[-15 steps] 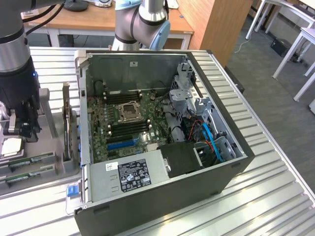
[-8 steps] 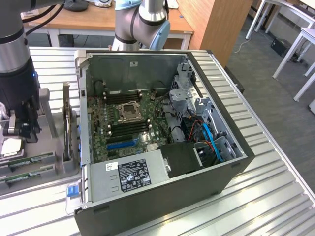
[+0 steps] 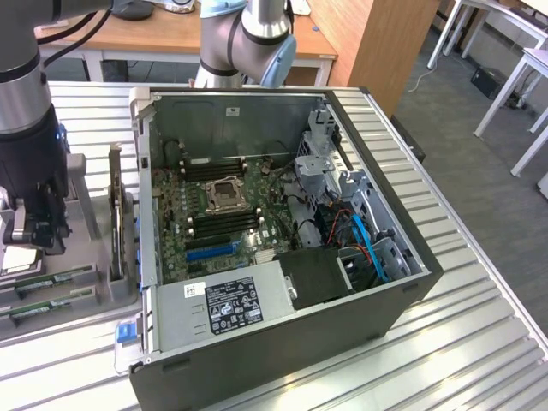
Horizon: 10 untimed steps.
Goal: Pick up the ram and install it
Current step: 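Pick up the ram and move it above insertion slot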
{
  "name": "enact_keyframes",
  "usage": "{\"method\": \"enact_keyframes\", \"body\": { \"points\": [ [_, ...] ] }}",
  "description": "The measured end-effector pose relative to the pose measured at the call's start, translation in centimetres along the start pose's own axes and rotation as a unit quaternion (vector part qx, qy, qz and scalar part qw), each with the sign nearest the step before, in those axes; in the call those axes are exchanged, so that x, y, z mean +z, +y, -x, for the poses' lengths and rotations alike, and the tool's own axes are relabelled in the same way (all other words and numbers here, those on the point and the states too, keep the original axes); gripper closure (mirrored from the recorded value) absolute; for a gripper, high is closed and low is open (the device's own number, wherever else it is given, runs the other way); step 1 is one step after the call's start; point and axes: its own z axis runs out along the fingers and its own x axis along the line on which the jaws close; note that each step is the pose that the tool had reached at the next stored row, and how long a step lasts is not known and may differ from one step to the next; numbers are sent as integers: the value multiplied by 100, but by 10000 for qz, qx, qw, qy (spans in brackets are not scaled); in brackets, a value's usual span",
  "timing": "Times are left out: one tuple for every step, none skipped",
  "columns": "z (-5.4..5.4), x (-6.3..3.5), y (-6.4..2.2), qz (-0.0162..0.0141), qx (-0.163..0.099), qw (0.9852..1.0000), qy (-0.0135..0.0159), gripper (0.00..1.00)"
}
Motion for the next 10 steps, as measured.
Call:
{"method": "enact_keyframes", "body": {
  "points": [
    [-14,-1,-2,0,0,10000,0,70],
    [-29,-1,-4,0,0,10000,0,70],
    [-45,-1,-6,0,0,10000,0,70],
    [-58,-1,-8,0,0,10000,0,70],
    [-72,-2,-10,0,0,10000,0,70],
    [-85,-2,-11,0,0,10000,0,70],
    [-97,-2,-13,0,0,10000,0,70],
    [-108,-3,-15,0,0,10000,0,70],
    [-118,-3,-16,0,0,10000,0,70],
    [-127,-4,-17,0,0,10000,0,70]
  ]
}}
